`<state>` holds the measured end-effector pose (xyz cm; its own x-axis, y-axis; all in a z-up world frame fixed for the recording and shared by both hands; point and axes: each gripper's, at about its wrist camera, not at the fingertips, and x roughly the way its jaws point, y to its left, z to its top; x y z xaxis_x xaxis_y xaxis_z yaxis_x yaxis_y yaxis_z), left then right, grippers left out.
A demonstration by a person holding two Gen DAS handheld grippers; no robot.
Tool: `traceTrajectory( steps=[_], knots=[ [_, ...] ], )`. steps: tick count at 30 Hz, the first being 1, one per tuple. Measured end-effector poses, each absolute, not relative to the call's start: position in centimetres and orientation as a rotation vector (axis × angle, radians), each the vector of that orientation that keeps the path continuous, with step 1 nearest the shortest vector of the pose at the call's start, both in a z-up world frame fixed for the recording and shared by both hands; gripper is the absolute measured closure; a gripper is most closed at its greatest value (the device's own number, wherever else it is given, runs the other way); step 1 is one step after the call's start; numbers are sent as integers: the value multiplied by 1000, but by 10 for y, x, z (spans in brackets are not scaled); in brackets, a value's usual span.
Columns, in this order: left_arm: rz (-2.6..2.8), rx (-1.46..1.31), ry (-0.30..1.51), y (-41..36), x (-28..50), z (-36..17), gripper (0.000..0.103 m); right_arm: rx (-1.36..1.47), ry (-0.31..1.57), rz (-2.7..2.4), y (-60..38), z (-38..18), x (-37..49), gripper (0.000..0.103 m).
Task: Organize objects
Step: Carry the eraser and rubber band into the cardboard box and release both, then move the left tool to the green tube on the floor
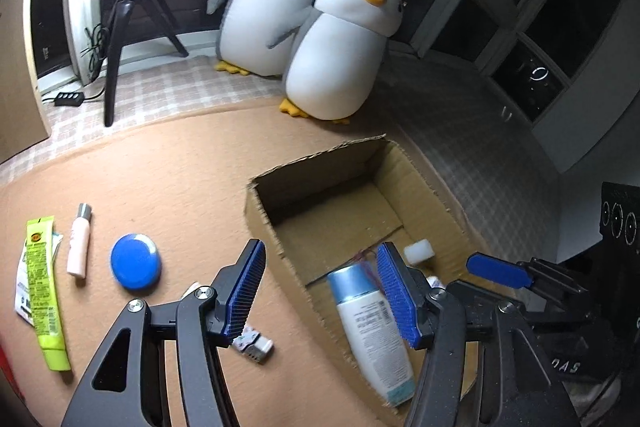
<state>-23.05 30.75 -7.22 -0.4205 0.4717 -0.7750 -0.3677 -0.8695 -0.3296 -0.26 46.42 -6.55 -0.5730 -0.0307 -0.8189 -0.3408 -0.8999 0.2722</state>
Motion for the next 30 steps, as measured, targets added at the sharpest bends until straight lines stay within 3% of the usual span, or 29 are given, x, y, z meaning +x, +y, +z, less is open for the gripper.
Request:
traceTrajectory(
  steps=[14, 24, 30],
  knots=[
    [2441, -1417, -177, 185, -220, -90, 41, -1358, 726, 2597, 424, -68, -12, 51],
    [2549, -1544, -297, 87, -233, -122, 42, -1435, 685, 2634, 373, -70, -26, 51],
    [2544, -1597, -315, 67, -239, -141, 52, -1458, 679, 2631, 355, -72, -27, 52]
  ],
)
